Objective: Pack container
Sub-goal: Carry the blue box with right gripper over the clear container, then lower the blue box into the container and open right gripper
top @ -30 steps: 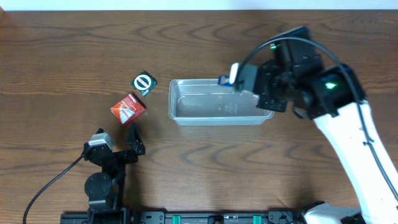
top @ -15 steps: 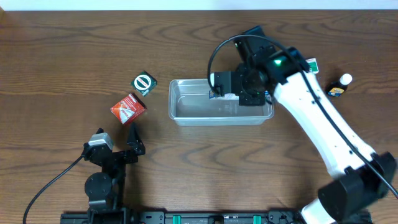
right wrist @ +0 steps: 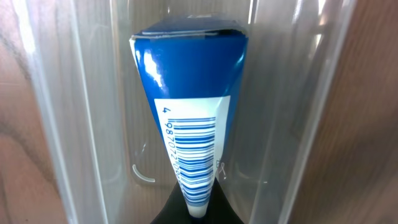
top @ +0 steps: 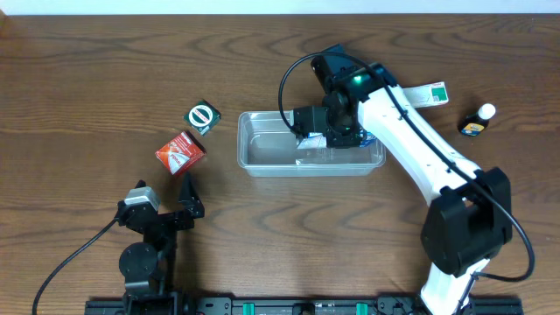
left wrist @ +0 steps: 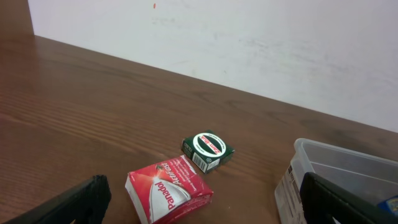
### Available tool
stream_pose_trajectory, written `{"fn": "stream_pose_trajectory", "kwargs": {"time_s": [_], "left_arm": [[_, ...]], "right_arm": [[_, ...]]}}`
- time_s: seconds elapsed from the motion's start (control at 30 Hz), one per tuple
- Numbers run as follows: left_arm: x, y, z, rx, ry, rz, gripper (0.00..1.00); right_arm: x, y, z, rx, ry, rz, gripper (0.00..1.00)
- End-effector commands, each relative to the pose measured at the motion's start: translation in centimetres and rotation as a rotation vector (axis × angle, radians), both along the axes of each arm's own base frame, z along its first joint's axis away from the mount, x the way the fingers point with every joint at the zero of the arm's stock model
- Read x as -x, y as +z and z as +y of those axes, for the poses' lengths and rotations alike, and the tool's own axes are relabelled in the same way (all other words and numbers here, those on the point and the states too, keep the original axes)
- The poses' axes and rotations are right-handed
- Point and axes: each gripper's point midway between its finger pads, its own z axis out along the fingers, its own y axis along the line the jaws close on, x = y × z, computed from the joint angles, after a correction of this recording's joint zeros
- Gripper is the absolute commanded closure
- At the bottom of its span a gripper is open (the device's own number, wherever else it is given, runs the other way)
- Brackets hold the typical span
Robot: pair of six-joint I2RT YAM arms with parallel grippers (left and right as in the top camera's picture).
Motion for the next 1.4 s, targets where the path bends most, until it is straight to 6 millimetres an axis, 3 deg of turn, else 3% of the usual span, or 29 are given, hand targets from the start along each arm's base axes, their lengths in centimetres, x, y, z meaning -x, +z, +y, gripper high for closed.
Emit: {"fn": "stream_pose_trajectory", "kwargs": {"time_s": [0.0,0.23,0.67,0.83,1.03,1.17,1.37], "left_arm": [[0.1,-1.6,-0.1,0.003,-0.007,0.051,0.02],[0.1,-1.6,-0.1,0.003,-0.007,0.051,0.02],[0.1,-1.6,-0.1,0.003,-0.007,0.051,0.02],[0.1,-1.6,-0.1,0.003,-0.007,0.051,0.02],[0.1,-1.6,-0.1,0.003,-0.007,0.051,0.02],[0.1,-1.6,-0.1,0.003,-0.007,0.051,0.02],[0.1,-1.6,-0.1,0.003,-0.007,0.051,0.02]], "right_arm": [[-0.5,-1.1,-0.7,0.038,0.001,0.007,0.99],[-1.4,-2.5,-1.1,0.056,-0.014,0.006,0.99],[-3.1,-2.3,-1.7,0.063,-0.037,-0.056,0.99],[-3.0,-2.3,-1.7,0.062,-0.051,-0.052,0.53],[-2.7,-2.3,-2.2,0.086,-0.105,-0.043,0.53],[-1.5,-2.3,-2.5,0.117,-0.11,-0.008,0.6],[0.0,-1.5,-2.5,0.191,-0.153,-0.013,0.55]]}}
